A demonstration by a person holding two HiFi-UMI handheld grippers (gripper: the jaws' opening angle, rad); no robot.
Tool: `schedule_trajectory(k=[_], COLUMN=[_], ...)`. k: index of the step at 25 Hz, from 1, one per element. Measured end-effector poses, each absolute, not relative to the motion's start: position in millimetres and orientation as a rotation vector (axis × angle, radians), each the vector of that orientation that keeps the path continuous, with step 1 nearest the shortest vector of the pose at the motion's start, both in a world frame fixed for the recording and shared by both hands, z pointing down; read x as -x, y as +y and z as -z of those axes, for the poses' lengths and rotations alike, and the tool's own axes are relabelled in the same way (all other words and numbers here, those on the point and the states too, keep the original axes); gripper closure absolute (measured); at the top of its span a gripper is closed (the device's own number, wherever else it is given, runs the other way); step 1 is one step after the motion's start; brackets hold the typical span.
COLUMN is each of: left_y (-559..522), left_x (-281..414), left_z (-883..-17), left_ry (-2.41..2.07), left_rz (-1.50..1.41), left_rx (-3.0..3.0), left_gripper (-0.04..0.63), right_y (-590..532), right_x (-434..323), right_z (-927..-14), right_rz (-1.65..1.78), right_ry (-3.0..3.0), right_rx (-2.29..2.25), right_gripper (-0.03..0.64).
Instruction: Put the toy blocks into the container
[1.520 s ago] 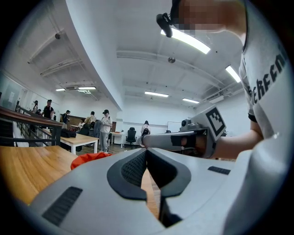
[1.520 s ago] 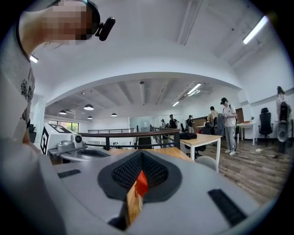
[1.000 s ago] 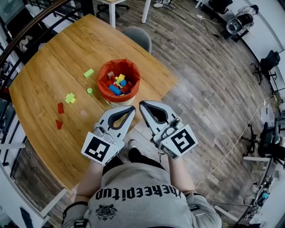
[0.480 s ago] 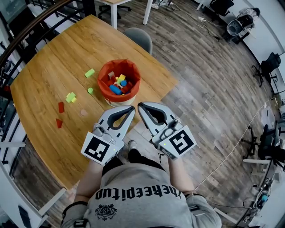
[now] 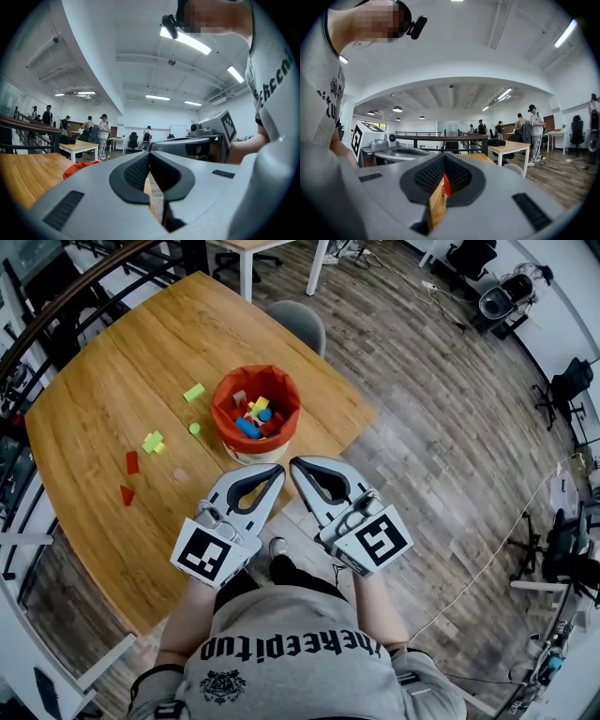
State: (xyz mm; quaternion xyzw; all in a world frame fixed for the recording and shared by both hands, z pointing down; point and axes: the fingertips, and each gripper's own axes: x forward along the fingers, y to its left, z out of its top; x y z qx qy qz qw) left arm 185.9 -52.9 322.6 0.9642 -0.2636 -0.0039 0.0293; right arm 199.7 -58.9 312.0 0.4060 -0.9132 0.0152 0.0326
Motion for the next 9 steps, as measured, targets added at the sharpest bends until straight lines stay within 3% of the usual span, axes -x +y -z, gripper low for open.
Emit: schedule_trajectory(k=[9], left_y=[-47.9], left_x=[-183.5], left_z=[-324.5], left_ry=[-0.824], left_rz=[0.007], left_rx=[-2.967], left_gripper=[0.581], right_y=[-55.8], right_x=[-198.1], right_z=[-311.9], right_rz=[-0.055], right_ry=[-2.823], right_rx=[-1.245], right_gripper=[0.606])
